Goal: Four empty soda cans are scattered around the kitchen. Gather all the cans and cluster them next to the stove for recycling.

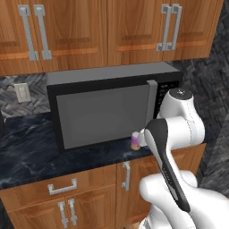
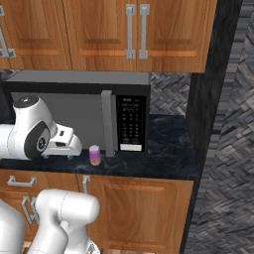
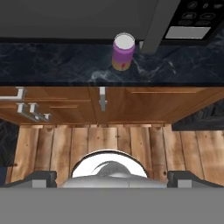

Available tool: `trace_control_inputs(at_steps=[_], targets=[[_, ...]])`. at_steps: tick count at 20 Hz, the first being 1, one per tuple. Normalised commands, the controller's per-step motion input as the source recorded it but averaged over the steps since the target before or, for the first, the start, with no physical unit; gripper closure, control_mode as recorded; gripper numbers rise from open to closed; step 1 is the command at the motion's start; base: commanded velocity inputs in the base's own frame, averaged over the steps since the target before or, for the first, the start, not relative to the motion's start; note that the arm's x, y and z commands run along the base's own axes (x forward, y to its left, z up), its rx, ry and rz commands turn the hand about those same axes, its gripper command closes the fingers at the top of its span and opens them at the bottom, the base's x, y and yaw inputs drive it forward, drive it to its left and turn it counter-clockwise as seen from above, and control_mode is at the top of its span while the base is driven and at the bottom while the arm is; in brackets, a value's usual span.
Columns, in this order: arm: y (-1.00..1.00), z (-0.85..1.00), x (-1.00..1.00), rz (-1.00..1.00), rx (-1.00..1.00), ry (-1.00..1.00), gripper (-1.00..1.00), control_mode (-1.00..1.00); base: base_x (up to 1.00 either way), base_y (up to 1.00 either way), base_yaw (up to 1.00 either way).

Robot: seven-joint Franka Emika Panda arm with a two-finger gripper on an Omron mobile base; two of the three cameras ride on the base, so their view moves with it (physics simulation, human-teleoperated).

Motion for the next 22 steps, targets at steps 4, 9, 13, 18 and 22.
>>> trace_control_inputs(at_steps=[4, 9, 13, 18, 22], targets=[[0.0, 0.0, 0.24, 0.0, 0.0, 0.0, -1.0, -1.0, 0.0, 0.0, 0.0], [0.0, 0.0, 0.19, 0.0, 0.0, 0.0, -1.0, -1.0, 0.0, 0.0, 0.0], [0.0, -0.04, 0.14, 0.0, 0.0, 0.0, -1.0, -1.0, 0.0, 0.0, 0.0], [0.0, -0.07, 0.12, 0.0, 0.0, 0.0, -1.0, -1.0, 0.0, 0.0, 0.0], [0.0, -0.12, 0.13, 0.0, 0.0, 0.0, -1.0, -1.0, 0.0, 0.0, 0.0]])
